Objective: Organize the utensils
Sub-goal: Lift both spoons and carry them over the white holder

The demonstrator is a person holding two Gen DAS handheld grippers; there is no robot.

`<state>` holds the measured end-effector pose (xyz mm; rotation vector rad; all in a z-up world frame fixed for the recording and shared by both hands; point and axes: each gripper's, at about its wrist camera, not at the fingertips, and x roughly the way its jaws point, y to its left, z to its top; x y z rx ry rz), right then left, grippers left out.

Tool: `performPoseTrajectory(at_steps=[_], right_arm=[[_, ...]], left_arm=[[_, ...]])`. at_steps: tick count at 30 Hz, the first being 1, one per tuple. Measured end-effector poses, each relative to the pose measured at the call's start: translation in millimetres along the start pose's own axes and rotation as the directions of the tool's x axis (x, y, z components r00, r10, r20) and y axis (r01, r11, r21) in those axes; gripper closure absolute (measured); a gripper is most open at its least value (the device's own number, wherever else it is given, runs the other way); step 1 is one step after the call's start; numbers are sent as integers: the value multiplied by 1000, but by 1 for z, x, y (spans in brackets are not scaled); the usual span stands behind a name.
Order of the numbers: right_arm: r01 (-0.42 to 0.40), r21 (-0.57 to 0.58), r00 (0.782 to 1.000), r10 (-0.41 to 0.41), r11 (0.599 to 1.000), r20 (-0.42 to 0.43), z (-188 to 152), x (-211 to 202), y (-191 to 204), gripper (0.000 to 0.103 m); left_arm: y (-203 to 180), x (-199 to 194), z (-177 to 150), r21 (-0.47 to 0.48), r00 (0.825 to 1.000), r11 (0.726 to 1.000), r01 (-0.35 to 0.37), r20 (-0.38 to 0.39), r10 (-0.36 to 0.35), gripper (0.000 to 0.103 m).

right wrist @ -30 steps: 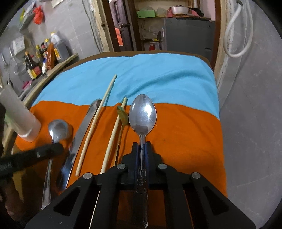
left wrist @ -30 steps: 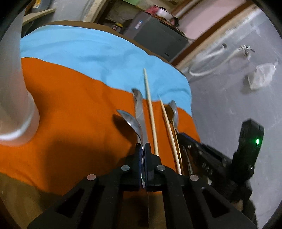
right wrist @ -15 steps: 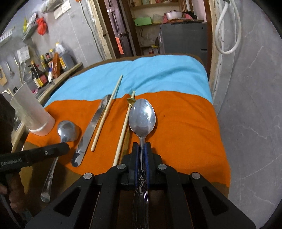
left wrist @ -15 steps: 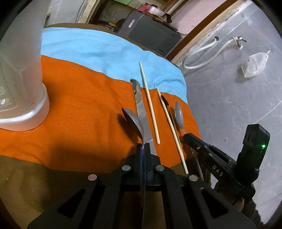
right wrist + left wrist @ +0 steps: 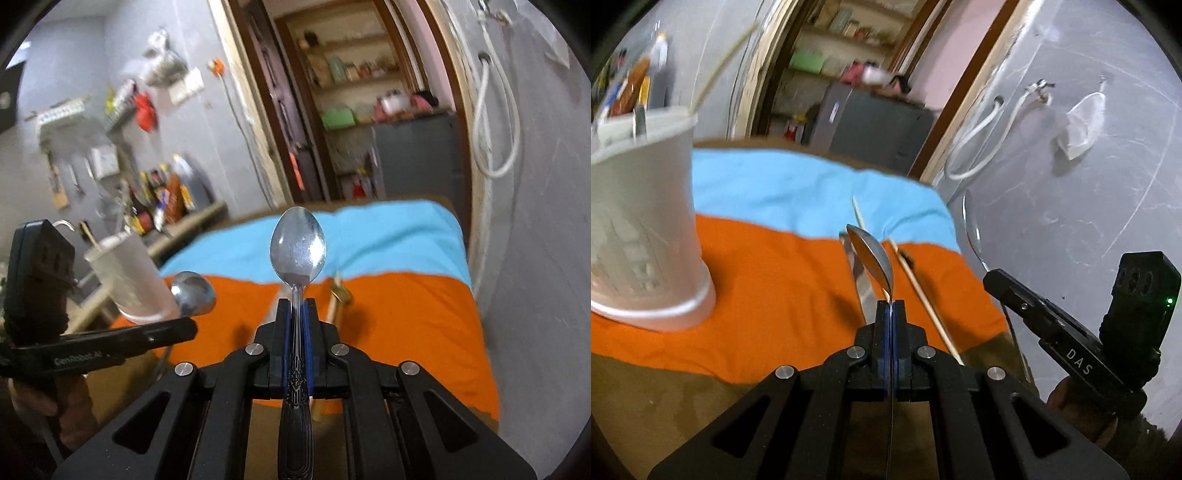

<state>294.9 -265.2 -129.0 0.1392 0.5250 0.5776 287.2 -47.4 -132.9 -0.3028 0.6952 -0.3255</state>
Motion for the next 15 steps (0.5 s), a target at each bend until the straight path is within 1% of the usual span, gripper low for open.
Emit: performPoseTrajectory(at_steps=[7,11,15], right_arm=[[-25,-1,996,25,1000,84,7,-8,11,99],[-40,-1,990,40,999,133,16,-11,19,99],[-58,-17,984,60,998,169,23,-12,30,99]], left_arm=[[-4,-21,6,20,995,999,-33,97,31,103],[-9,-38,15,42,985,998,-44,170,37,103],[-8,-45,24,39,977,998,-48,211,38,103]])
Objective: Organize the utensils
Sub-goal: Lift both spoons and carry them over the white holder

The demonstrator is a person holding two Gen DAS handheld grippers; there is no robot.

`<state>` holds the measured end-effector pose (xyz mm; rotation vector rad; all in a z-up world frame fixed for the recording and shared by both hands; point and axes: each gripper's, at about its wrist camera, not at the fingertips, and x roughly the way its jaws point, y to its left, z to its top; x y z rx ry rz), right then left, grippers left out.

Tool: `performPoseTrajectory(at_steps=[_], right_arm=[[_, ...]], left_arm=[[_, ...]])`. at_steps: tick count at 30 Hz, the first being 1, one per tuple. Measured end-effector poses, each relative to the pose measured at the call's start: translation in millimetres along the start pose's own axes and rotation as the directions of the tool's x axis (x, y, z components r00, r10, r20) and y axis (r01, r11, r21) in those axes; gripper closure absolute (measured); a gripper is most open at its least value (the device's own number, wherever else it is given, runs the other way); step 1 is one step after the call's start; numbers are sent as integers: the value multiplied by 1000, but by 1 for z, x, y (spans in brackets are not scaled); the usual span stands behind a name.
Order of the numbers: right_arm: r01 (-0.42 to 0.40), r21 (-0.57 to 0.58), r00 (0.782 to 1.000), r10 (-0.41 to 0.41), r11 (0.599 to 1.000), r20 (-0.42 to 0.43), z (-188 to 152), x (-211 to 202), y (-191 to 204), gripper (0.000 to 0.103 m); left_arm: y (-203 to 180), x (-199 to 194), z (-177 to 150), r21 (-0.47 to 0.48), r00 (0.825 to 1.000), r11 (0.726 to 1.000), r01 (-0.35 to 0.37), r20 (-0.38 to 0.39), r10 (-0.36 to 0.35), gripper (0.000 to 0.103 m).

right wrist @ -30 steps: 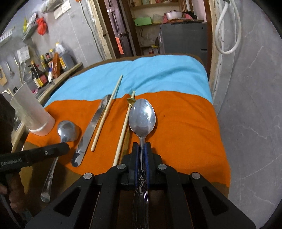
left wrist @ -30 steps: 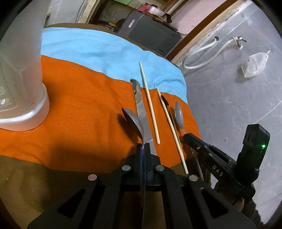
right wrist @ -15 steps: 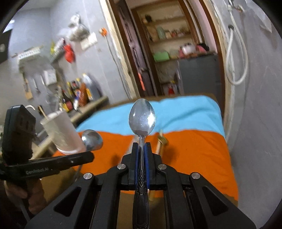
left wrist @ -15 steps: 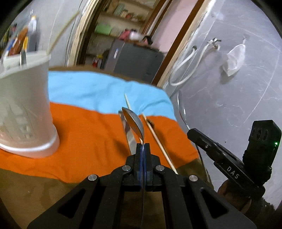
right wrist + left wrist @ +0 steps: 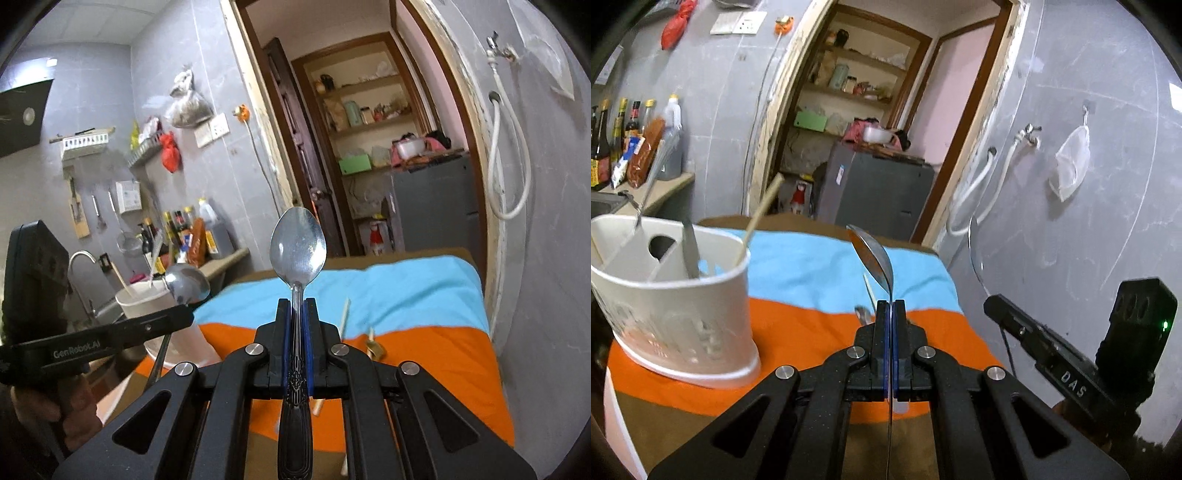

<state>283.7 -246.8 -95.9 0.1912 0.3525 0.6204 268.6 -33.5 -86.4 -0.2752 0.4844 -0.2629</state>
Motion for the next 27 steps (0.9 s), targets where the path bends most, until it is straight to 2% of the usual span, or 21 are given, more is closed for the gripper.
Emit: performPoseTrajectory(at_steps=[8,13,17,19,22,27], right_arm=[[-70,5,994,69,998,86,20,-1,27,99],[-144,-13,979,144,990,147,40,7,55,99],[-211,-8,955,208,978,211,58,24,80,99],[-224,7,943,215,975,252,62,32,90,99],[-256,41,922,231,966,310,67,49,106,99],[-262,50,898,225,964,377,68,72,130,99]], left_arm=[[16,-37,22,-35,994,999,-27,110,30,103],[50,-62,43,-103,982,993,-63,171,80,103],[84,-86,67,-130,957,984,-119,249,148,103],[104,-97,81,-132,934,978,-164,299,197,103],[138,-110,96,-159,905,968,-193,354,238,103],[190,-114,107,-214,876,960,-180,410,255,103]])
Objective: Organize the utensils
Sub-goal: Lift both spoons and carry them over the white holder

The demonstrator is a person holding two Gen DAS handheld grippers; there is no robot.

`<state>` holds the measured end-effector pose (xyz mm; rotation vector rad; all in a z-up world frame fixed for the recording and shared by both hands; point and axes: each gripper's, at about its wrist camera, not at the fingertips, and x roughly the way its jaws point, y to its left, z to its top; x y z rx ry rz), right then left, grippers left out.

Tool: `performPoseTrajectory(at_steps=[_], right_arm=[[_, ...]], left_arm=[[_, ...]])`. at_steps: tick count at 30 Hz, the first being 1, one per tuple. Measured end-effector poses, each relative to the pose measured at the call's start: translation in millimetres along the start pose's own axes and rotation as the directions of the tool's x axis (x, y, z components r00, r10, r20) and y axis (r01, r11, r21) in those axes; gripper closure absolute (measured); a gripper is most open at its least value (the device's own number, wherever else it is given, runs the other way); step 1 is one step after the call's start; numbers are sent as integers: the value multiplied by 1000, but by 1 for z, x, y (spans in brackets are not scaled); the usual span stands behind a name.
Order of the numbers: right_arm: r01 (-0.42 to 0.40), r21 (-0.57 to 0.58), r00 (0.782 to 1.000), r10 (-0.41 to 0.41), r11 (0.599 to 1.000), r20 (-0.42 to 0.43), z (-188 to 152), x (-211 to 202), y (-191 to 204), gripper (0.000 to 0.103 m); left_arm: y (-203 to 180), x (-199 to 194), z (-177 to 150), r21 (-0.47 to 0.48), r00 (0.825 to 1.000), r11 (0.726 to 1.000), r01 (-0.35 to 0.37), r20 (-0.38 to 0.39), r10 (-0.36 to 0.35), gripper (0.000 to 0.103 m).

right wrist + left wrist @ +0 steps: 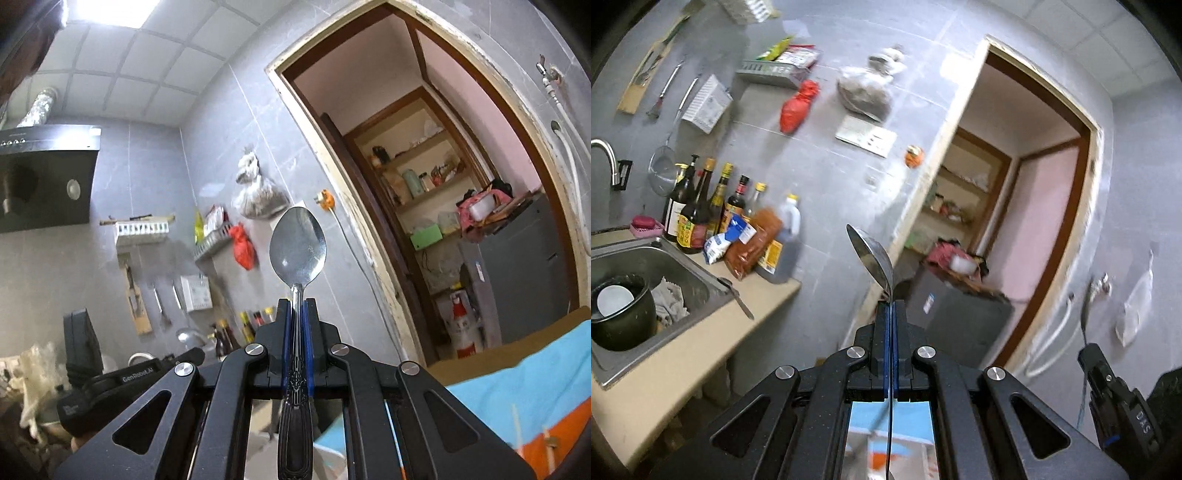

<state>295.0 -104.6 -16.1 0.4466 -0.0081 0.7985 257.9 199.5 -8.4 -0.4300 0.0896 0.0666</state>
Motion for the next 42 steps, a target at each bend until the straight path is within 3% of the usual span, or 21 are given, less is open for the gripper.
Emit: performPoseTrajectory(at_steps=[8,14,23,42], right_arm=[[35,-56,996,-30,998,85,-26,24,16,99],[59,-107,994,-48,993,100,-48,28,20,99],[93,-192,994,-78,977,82,-75,39,26,99],[150,-246,989,-148,958,27,-93,41,10,99]], left_arm=[[35,17,-8,-64,997,997,49,60,-45,103],[30,16,-25,-27,994,999,31,107,-28,103],[31,16,-47,-7,989,1000,-11,150,12,103],[31,24,-73,18,991,1000,-22,129,20,103]])
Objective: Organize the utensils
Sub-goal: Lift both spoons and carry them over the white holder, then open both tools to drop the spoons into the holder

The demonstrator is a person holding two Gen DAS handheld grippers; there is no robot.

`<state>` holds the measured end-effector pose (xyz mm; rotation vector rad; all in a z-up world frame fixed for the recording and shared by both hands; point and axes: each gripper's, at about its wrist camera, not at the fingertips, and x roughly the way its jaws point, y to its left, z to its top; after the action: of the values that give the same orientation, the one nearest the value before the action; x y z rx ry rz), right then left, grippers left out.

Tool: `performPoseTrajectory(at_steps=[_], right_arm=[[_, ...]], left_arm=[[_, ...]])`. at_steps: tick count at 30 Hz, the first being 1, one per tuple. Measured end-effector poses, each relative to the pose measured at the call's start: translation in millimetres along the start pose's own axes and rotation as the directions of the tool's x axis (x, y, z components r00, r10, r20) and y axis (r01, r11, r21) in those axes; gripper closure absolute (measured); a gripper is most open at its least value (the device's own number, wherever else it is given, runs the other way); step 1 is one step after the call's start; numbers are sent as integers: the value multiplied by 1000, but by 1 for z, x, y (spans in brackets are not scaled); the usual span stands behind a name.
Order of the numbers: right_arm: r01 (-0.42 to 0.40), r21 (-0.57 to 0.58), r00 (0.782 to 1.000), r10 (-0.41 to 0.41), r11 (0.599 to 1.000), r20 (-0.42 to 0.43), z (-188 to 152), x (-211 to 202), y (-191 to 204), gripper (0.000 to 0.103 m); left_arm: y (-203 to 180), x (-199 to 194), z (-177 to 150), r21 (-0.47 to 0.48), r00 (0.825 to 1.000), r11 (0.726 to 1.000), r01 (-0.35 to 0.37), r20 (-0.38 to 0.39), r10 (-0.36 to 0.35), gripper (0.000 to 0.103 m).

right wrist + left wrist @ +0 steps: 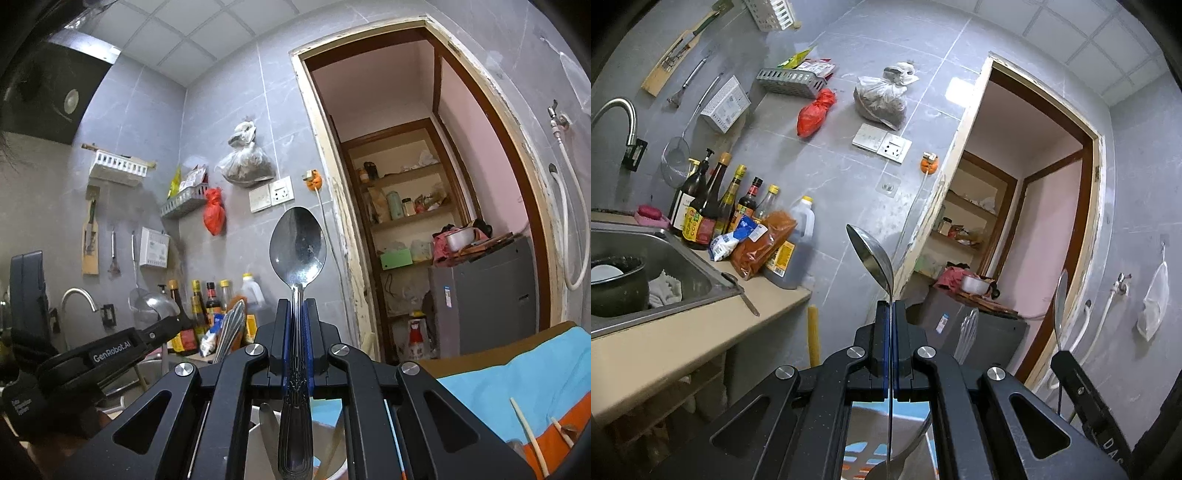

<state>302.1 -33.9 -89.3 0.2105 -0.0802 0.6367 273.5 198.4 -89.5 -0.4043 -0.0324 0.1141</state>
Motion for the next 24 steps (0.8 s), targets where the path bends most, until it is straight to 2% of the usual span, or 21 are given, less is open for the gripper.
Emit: performPoseTrajectory(at_steps=[5,8,11,16,18,19,21,24], right_arm=[[-10,7,999,10,1000,-35,-1,-1,-2,98],[-16,11,998,16,1000,-65,-1,-1,-4,98],[-24,22,995,26,999,-92,-2,-3,-7,98],[-44,47,986,51,998,-159,-4,-4,-9,97],[-51,50,982,59,997,-178,-3,-6,-9,93],[-55,55,980,65,997,-189,-3,-7,-9,91],[-60,61,977,71,996,-203,2,-12,-10,85],[-60,73,977,74,996,-202,14,-23,-12,84]], left_arm=[[-11,-4,-9,73,999,997,-4,-38,7,103],[-21,-7,-16,145,994,989,15,-105,1,103],[-26,-8,-20,167,983,985,46,-183,-15,103],[-24,-9,-21,99,961,993,65,-275,-36,101],[-24,-10,-20,76,952,995,69,-305,-43,99],[-24,-13,-18,66,949,996,65,-312,-42,98],[-23,-18,-14,42,947,997,64,-319,-48,82],[-23,-26,-8,1,948,998,58,-313,-55,69]])
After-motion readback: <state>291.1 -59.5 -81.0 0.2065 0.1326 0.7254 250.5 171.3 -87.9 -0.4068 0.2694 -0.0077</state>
